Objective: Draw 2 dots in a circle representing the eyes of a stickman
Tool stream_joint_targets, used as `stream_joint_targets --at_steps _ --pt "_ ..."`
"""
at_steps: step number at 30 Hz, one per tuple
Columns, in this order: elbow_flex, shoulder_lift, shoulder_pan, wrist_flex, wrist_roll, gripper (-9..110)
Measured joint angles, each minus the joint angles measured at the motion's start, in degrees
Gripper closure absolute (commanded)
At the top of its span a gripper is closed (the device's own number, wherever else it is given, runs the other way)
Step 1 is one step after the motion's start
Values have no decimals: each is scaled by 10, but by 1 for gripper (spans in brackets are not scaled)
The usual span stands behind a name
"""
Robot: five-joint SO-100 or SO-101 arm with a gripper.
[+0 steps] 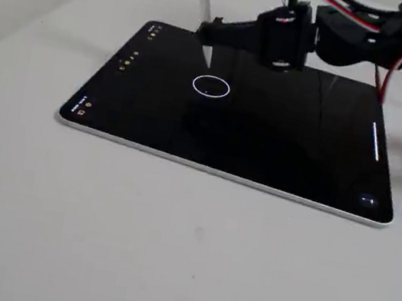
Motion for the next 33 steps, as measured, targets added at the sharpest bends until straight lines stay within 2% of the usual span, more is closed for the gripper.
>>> stream_joint_targets --at_steps 33 --pt "-1 -44 0 -1 -39 102"
